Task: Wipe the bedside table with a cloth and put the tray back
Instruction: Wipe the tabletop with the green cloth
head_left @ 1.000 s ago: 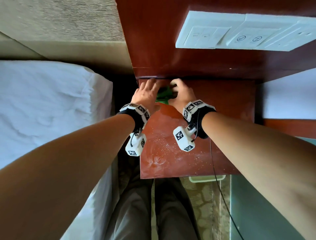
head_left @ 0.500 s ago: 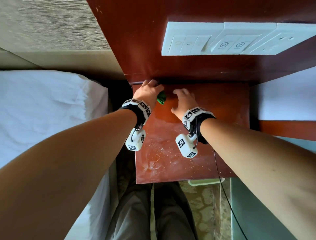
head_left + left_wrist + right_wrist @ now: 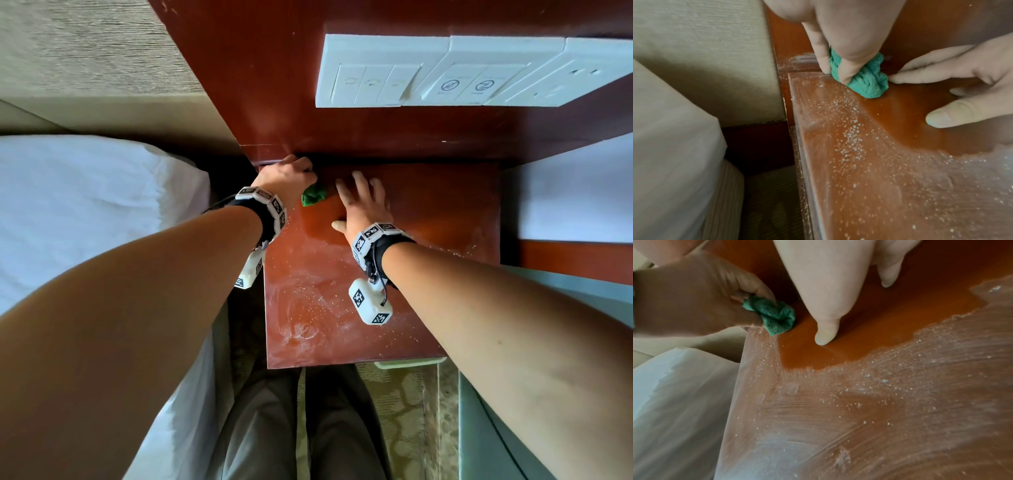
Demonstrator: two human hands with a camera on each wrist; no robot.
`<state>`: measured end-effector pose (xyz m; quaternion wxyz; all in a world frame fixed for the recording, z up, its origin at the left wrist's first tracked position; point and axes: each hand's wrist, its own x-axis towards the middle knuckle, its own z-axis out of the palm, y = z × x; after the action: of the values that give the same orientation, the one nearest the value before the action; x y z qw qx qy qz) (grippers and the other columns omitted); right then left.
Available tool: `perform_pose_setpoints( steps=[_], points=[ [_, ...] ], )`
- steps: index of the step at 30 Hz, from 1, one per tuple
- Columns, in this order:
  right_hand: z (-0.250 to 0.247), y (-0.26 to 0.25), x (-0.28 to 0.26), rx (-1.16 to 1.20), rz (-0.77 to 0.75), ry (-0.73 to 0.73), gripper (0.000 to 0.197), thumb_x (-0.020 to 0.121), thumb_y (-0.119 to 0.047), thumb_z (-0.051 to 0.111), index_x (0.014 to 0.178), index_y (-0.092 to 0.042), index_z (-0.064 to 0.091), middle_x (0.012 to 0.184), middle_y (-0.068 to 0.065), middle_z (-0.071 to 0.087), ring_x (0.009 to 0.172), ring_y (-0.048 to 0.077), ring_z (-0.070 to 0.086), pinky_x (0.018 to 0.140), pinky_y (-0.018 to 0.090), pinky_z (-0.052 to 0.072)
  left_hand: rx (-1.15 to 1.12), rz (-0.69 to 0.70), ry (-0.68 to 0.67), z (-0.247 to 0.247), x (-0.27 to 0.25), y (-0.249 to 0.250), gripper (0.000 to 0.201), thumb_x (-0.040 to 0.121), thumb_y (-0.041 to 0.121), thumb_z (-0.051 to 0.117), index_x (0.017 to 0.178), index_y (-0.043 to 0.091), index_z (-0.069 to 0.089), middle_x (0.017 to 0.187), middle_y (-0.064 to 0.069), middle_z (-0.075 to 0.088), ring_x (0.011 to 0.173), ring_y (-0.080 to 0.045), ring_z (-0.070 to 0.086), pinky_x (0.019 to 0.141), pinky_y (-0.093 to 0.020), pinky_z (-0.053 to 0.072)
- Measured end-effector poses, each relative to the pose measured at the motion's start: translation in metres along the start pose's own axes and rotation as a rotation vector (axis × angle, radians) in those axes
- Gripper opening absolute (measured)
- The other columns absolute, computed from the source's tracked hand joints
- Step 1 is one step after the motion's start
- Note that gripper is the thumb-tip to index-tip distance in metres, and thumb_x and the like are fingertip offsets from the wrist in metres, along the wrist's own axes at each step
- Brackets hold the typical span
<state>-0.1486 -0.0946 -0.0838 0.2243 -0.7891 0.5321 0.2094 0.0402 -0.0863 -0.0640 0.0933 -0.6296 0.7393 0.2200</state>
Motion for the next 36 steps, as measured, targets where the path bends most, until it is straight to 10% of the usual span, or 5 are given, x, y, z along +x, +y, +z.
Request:
perform_pose_setpoints(
  steps=[8, 17, 24, 31, 36],
  points=[
    [-0.003, -0.001, 0.002, -0.024, 0.020, -0.092, 0.082, 0.090, -0.043, 0.060, 0.152, -0.037, 0.005, 0.160, -0.005, -0.011, 0.146, 0.033, -0.008, 0.116, 0.054, 0.018, -0.088, -0.109, 0.050, 0.018, -0.032, -0.016, 0.037, 0.094, 0.006, 0.046, 0.127, 0.013, 0.062, 0.135, -0.006, 0.053, 0.126, -0.031, 0.045, 0.098, -0.041, 0.046],
    [-0.004, -0.003, -0.003, -0.036, 0.011, -0.087, 0.080, 0.093, -0.042, 0.057, 0.152, -0.037, 0.004, 0.160, -0.007, -0.014, 0.146, 0.033, -0.007, 0.116, 0.056, 0.017, -0.196, -0.184, -0.010, 0.042, -0.071, 0.004, 0.043, 0.090, 0.008, 0.052, 0.131, 0.019, 0.056, 0.127, -0.006, 0.058, 0.115, -0.031, 0.053, 0.093, -0.039, 0.047],
    [-0.002, -0.003, 0.001, -0.066, 0.013, -0.100, 0.081, 0.093, -0.043, 0.056, 0.152, -0.036, 0.001, 0.160, -0.003, -0.013, 0.146, 0.034, -0.007, 0.116, 0.056, 0.018, -0.216, -0.221, 0.239, 0.024, -0.046, 0.001, 0.045, 0.087, 0.008, 0.060, 0.131, 0.019, 0.058, 0.126, -0.013, 0.051, 0.116, -0.034, 0.048, 0.085, -0.046, 0.053],
    [0.002, -0.002, 0.000, -0.041, -0.015, -0.035, 0.079, 0.091, -0.040, 0.060, 0.151, -0.033, 0.010, 0.160, 0.000, -0.007, 0.146, 0.035, -0.004, 0.114, 0.057, 0.020, 0.057, 0.021, 0.047, 0.003, -0.015, -0.003, 0.040, 0.096, 0.012, 0.052, 0.134, 0.020, 0.057, 0.146, -0.003, 0.041, 0.131, -0.028, 0.037, 0.092, -0.043, 0.052],
    [0.002, -0.001, -0.001, -0.034, -0.025, -0.052, 0.081, 0.092, -0.040, 0.058, 0.152, -0.033, 0.005, 0.160, 0.000, -0.010, 0.146, 0.035, -0.007, 0.115, 0.058, 0.018, 0.072, -0.080, 0.005, 0.012, -0.021, -0.023, 0.041, 0.098, 0.010, 0.046, 0.136, 0.021, 0.054, 0.144, 0.002, 0.046, 0.133, -0.024, 0.039, 0.099, -0.041, 0.049]
  ],
)
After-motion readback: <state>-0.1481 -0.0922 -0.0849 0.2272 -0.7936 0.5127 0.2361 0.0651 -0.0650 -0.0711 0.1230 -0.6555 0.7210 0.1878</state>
